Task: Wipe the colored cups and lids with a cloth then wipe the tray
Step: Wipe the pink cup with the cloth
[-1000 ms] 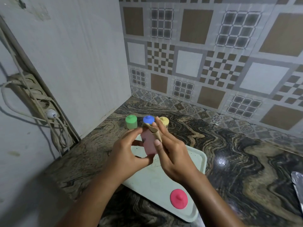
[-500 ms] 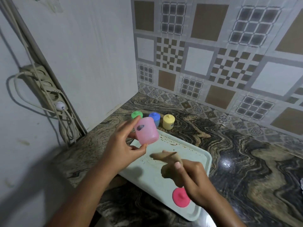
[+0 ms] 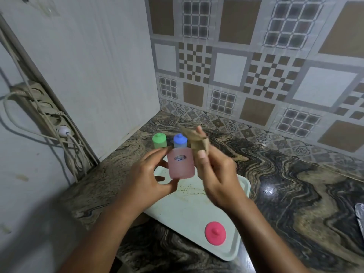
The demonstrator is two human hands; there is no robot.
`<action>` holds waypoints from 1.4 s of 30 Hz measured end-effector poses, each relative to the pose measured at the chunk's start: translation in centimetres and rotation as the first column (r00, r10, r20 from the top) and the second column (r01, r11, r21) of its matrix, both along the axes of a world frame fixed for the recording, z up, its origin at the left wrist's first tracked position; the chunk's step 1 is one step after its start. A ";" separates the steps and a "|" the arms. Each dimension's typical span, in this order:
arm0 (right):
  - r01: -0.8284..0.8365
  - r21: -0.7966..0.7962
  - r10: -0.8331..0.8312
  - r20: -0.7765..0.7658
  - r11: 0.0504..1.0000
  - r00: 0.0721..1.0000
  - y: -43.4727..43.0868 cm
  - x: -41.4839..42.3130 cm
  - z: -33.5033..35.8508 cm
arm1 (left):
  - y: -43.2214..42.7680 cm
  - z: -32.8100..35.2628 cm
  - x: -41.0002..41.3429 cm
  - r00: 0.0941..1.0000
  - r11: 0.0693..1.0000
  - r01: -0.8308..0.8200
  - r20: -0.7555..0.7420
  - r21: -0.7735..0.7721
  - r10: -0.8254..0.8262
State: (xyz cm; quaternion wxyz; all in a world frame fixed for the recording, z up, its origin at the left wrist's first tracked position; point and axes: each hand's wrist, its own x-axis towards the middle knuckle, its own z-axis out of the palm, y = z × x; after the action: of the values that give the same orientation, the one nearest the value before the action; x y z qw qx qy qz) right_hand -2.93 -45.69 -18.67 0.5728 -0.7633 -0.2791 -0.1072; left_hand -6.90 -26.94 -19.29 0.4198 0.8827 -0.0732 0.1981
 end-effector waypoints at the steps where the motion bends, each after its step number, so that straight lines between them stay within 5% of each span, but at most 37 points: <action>1: -0.050 -0.087 0.055 0.053 0.995 0.997 0.4 0.0 -0.2 | 0.0 0.2 0.1 1.000 1.000 0.016 0.020 0.027 -0.016; 4: -0.114 -0.212 0.141 0.118 0.971 0.983 1.1 -0.3 -1.0 | 0.1 0.5 0.1 0.998 0.998 0.027 0.060 0.059 -0.030; 18: -0.218 -0.267 0.244 0.068 0.939 0.967 -2.2 -3.4 -4.5 | 2.2 1.3 0.6 0.994 0.996 -0.032 0.110 0.088 0.022; 22: -0.193 0.025 0.193 -0.222 0.981 0.956 -3.1 -3.7 -5.0 | 2.9 1.0 0.8 0.995 0.997 0.019 0.097 0.081 -0.027; 24: -0.098 0.231 0.159 -0.259 0.968 0.953 -2.9 -3.6 -4.1 | 2.7 0.6 0.6 0.996 0.998 0.044 0.075 0.035 -0.047; 27: 0.110 0.331 -0.031 -0.234 0.937 0.972 -2.1 -2.7 -2.3 | 2.0 0.2 0.4 0.997 1.000 0.022 0.077 0.022 -0.024; 31: 0.087 0.153 -0.086 -0.015 0.984 0.996 -0.7 -1.6 0.0 | 0.9 0.5 0.3 0.995 0.999 0.032 0.091 0.039 -0.036; 35: -0.039 -0.191 0.079 0.209 0.981 0.975 1.5 -0.9 -0.1 | -0.1 1.5 0.4 0.990 0.996 0.052 0.124 0.079 -0.061; 42: -0.109 -0.267 0.157 0.164 0.957 0.974 0.8 -2.0 -2.3 | 1.2 1.3 0.7 0.988 0.997 0.004 0.154 0.081 -0.017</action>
State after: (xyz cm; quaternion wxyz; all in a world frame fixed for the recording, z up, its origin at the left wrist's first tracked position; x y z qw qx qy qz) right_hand -4.94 -44.88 -21.00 0.4470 -0.7972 -0.3929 -0.1011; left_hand -6.18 -25.69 -18.03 0.3782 0.8805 -0.1180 0.2604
